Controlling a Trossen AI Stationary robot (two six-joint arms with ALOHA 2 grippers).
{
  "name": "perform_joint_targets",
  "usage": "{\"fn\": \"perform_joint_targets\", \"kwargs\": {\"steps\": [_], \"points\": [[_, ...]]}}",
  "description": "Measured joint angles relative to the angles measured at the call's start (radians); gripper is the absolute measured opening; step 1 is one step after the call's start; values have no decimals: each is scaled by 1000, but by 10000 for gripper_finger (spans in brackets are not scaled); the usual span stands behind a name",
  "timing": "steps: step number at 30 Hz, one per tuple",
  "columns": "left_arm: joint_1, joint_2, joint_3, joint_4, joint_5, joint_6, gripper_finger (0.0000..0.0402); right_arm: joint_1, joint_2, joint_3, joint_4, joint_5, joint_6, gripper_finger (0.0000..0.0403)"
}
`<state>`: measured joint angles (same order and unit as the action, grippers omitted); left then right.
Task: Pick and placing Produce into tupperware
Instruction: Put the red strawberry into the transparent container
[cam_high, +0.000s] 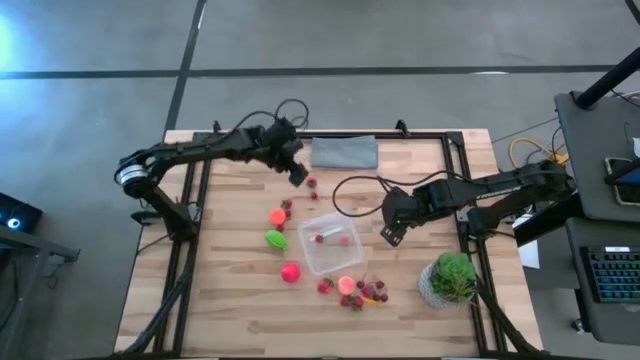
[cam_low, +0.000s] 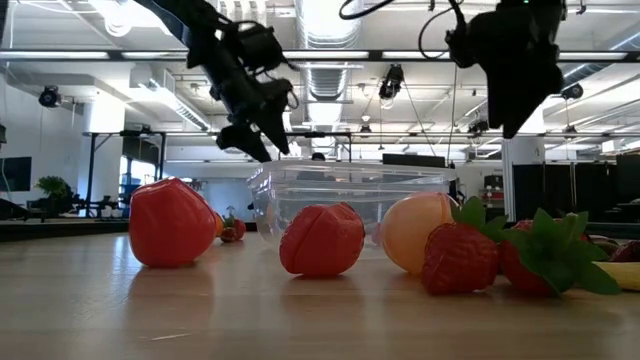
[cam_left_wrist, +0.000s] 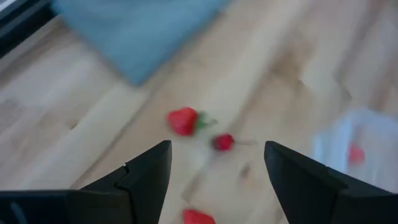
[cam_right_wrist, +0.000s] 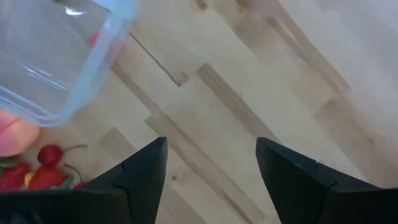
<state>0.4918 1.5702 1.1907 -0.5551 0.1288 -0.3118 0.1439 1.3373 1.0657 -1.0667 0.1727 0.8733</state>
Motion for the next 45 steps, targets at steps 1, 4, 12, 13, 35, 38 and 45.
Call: {"fn": "perform_joint_targets", "kwargs": {"steps": [1, 4, 12, 13, 35, 38, 45], "points": [[17, 22, 17, -3, -4, -37, 242, 0, -2, -6, 1, -7, 11, 239], [56, 90, 67, -12, -8, -153, 242, 1, -11, -22, 3, -22, 25, 241], [29, 247, 116, 2, 5, -258, 242, 0, -32, -46, 17, -15, 43, 238], [23, 258, 119, 0, 5, -259, 242, 0, -34, -49, 21, -15, 44, 238], [-29, 356, 140, 25, -29, -312, 242, 0, -40, -66, 28, 65, 13, 237], [-40, 356, 130, 25, -29, -312, 242, 0, -40, -66, 27, 65, 13, 236], [-54, 373, 126, 24, -44, -283, 242, 0, -39, -66, 27, 67, 8, 239]]}}
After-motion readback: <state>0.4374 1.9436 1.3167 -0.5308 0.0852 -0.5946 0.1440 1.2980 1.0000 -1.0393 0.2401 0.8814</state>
